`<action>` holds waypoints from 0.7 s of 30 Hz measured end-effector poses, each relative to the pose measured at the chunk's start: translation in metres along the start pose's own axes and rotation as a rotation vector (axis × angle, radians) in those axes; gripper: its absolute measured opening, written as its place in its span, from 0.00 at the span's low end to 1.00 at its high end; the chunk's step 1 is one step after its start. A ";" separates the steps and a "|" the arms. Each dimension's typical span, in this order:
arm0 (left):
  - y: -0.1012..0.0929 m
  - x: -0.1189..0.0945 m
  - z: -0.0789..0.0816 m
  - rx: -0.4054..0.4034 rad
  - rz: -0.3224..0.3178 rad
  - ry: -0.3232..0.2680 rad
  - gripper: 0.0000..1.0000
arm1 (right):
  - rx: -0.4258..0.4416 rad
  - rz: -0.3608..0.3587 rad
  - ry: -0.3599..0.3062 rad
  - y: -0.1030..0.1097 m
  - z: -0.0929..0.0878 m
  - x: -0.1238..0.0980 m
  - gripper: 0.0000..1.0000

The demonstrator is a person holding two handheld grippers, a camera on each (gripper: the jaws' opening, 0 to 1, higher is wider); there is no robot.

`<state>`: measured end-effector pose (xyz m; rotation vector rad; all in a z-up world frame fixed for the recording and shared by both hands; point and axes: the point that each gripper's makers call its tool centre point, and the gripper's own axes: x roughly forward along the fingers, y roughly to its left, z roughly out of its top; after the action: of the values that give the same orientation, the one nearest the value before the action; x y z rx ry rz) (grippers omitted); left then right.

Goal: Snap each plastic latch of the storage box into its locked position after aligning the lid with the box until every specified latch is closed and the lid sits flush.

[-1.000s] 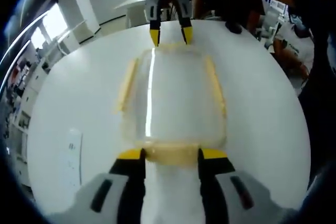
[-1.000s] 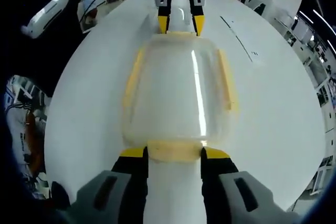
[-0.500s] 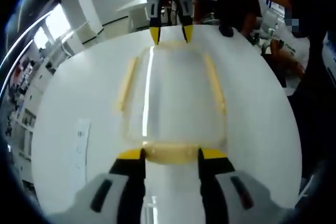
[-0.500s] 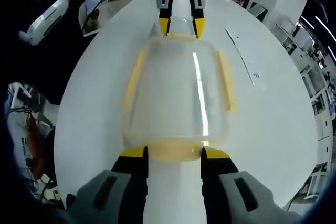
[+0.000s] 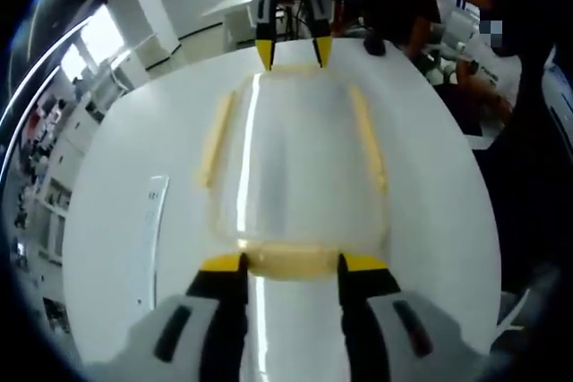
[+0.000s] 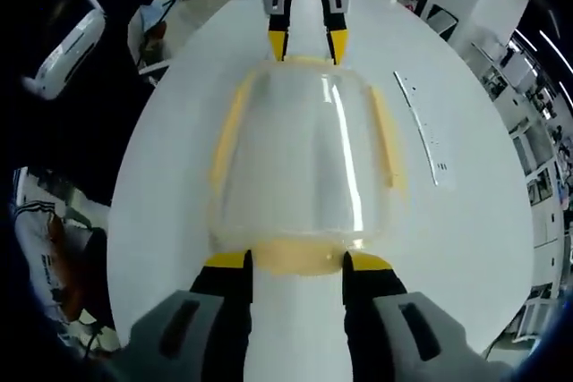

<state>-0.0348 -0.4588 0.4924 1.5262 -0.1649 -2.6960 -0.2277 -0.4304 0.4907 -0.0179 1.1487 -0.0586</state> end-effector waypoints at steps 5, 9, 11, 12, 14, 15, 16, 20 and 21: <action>-0.004 -0.015 -0.021 -0.004 0.010 0.019 0.38 | -0.005 -0.002 0.006 0.002 0.025 0.009 0.39; -0.008 -0.026 -0.042 -0.014 0.004 0.044 0.38 | -0.011 0.003 0.005 0.006 0.046 0.020 0.39; -0.010 -0.031 -0.051 -0.017 0.004 0.051 0.38 | -0.013 0.005 0.006 0.008 0.056 0.025 0.39; -0.010 -0.034 -0.056 -0.017 0.005 0.053 0.38 | -0.014 0.005 0.008 0.009 0.060 0.027 0.39; -0.011 -0.038 -0.064 -0.018 0.007 0.056 0.38 | -0.016 0.006 0.010 0.010 0.069 0.031 0.39; -0.012 -0.040 -0.066 -0.020 0.005 0.058 0.38 | -0.013 0.007 0.008 0.011 0.073 0.033 0.39; -0.013 -0.043 -0.071 -0.019 0.006 0.061 0.38 | -0.011 0.009 0.009 0.012 0.077 0.035 0.39; -0.012 -0.054 -0.087 -0.013 0.009 0.078 0.38 | -0.009 0.004 0.010 0.012 0.092 0.044 0.39; -0.013 -0.055 -0.091 -0.015 0.007 0.085 0.38 | -0.010 0.001 0.009 0.012 0.095 0.047 0.39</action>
<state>0.0717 -0.4482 0.4917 1.6291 -0.1463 -2.6144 -0.1214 -0.4228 0.4867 -0.0262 1.1582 -0.0516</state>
